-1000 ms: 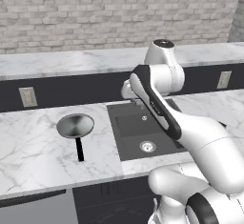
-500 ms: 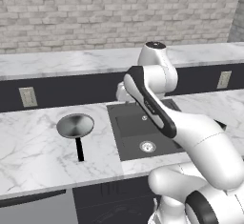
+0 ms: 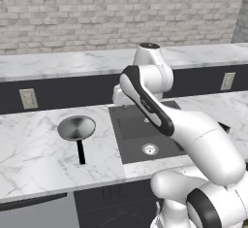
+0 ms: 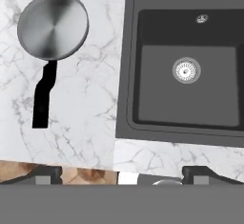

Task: Pick the pan and sponge and place them into the sink. Then turn on the water.

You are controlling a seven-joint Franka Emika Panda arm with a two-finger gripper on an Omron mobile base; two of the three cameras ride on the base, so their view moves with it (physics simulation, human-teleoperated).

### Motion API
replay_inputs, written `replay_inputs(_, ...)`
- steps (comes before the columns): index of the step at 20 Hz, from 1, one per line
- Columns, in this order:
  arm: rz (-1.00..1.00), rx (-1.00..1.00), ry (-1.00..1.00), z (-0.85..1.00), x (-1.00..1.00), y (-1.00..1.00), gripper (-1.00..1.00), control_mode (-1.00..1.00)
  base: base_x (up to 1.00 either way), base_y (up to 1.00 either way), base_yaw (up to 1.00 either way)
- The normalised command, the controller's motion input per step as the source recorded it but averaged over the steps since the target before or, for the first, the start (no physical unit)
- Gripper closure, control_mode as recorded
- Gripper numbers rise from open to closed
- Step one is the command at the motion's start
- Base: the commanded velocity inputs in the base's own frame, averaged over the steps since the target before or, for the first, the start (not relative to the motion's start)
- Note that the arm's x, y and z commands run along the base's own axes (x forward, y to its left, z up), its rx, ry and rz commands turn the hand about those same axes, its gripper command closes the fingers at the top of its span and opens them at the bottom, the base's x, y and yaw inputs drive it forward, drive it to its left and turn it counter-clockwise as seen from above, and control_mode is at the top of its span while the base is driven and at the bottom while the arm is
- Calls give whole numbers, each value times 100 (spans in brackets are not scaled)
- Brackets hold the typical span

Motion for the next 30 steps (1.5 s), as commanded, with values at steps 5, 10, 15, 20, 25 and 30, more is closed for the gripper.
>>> replay_inputs(5, 0, 0, 8, -12, 0, 13, -100, -100, 0, 0, 0)
replay_inputs(10, 0, 1, 7, -19, 0, 11, -100, -100, 0, 0, 0)
replay_inputs(15, 0, 0, 6, -18, 0, 13, -100, -100, 0, 0, 0)
replay_inputs(20, 0, 0, 7, -17, 0, 18, -100, -100, 0, 0, 0)
replay_inputs(25, 0, 0, 8, -17, 0, 17, -100, -100, 0, 0, 0)
replay_inputs(30, 0, 0, 9, -18, 0, 17, -100, -100, 0, 0, 0)
